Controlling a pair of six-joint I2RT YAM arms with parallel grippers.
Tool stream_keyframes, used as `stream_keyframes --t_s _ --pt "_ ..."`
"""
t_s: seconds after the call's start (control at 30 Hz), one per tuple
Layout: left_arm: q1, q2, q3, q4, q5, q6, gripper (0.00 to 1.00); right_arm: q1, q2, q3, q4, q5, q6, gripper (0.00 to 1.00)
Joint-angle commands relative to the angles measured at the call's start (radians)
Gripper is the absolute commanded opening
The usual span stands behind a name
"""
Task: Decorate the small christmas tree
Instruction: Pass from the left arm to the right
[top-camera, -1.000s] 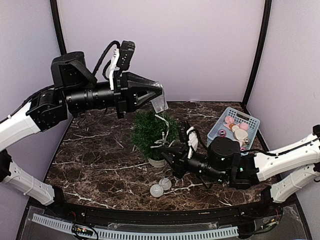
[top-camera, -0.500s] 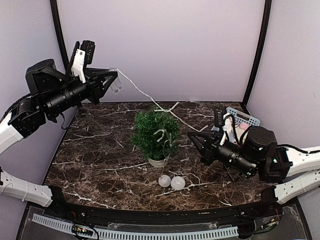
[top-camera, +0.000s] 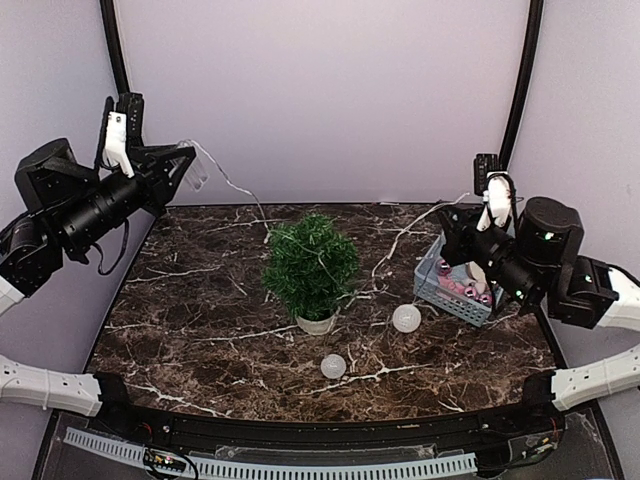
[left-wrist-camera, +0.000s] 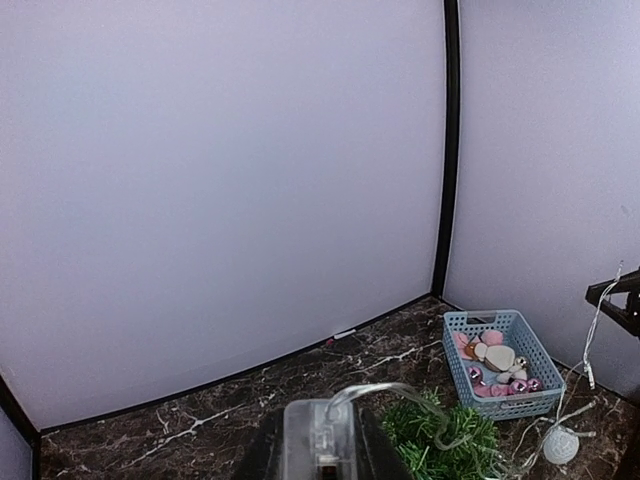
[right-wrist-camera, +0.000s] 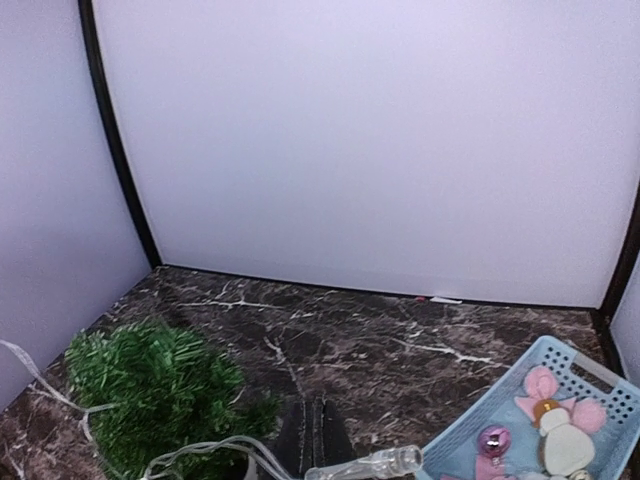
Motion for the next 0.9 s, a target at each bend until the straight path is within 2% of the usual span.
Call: stream_keyframes --t_s 0.0,0.17,0.3,0.4,0.7,0.87 --pt "0.008 -0.038 -0.029 -0.012 -0.067 -0.016 0.0 -0.081 -0.016 0.084 -0.03 0.085 -0.1 0.0" --pt "0.007 -0.093 -0.097 0.061 -0.099 -0.004 0.0 -0.214 0.013 0.158 0.006 0.08 -0.174 0.0" --pt "0.007 -0.116 -0.134 0.036 -0.092 -0.016 0.0 -0.311 0.075 0.256 -0.013 0.041 -0.193 0.0" --pt "0.006 -0.135 -0.172 -0.011 -0.045 -0.088 0.0 -0.357 0.114 0.331 -0.014 0.002 -0.197 0.0" --pt "0.007 -0.247 -0.405 -0.084 -0.018 -0.307 0.0 -0.395 0.218 0.591 -0.016 -0.066 -0.22 0.0" --pt "0.006 -0.286 -0.59 0.012 0.049 -0.402 0.0 -0.396 0.229 0.655 0.001 -0.098 -0.235 0.0"
